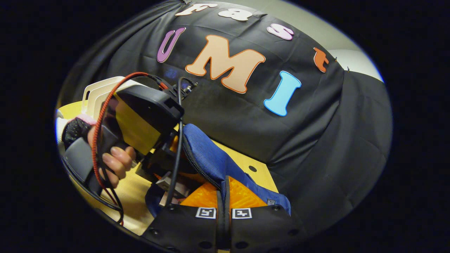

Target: Open the schoolbag, grab two books from the bookshelf and put them into the schoolbag.

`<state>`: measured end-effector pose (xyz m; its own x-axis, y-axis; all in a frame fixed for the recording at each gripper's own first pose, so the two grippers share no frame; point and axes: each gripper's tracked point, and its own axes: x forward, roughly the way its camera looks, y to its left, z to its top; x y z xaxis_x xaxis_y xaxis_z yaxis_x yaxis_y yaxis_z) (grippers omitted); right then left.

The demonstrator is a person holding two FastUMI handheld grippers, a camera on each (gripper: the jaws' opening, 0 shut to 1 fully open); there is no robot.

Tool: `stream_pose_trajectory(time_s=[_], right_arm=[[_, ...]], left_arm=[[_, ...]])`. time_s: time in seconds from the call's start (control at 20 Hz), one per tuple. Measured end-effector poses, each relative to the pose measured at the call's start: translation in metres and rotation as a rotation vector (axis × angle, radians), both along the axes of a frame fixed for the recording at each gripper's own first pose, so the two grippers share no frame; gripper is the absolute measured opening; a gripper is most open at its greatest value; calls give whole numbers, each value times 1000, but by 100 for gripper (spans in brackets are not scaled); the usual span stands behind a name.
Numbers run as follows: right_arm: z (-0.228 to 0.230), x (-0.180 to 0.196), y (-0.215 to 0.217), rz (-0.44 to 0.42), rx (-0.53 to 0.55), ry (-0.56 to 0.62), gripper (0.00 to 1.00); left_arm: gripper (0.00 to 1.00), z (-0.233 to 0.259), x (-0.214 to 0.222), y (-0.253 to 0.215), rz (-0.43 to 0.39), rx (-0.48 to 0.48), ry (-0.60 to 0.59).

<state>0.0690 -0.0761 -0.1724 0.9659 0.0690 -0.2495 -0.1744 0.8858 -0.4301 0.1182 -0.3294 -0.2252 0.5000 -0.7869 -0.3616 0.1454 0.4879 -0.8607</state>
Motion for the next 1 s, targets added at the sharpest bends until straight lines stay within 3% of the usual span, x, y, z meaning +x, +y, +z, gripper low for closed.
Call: stream_pose_trajectory(time_s=[0.15,0.2,0.25,0.3,0.35,0.4,0.45,0.5,0.6,0.65,0.75,0.85,1.0], right_arm=[[-8,2,0,4,-10,14,1],[-9,2,2,12,-25,15,5],[-11,2,2,18,-39,17,5],[-13,1,2,24,-47,19,3],[-16,0,3,27,-53,24,5],[-16,0,4,27,-59,25,3],[-17,0,4,29,-64,24,2],[-18,0,4,31,-68,26,1],[-18,1,3,33,-59,27,5],[-18,0,3,34,-56,30,5],[-20,-2,5,48,-63,39,3],[-21,-4,7,57,-81,45,1],[-26,-14,7,77,-64,85,9]], left_arm=[[37,-7,0,-1,-5,-22,20],[37,-10,-3,3,-11,-8,21],[39,-18,-4,8,-10,34,20],[35,-24,-4,16,-3,87,13],[55,-30,0,24,4,127,9],[53,-25,-4,34,12,142,-3],[75,-25,-4,40,26,168,-15],[69,-24,-7,50,34,199,-35],[76,-20,-11,73,59,281,-77],[88,-18,-16,83,72,318,-100],[95,-8,-24,110,112,403,-155],[95,4,-29,130,155,467,-198],[95,22,-44,146,201,496,-226]])
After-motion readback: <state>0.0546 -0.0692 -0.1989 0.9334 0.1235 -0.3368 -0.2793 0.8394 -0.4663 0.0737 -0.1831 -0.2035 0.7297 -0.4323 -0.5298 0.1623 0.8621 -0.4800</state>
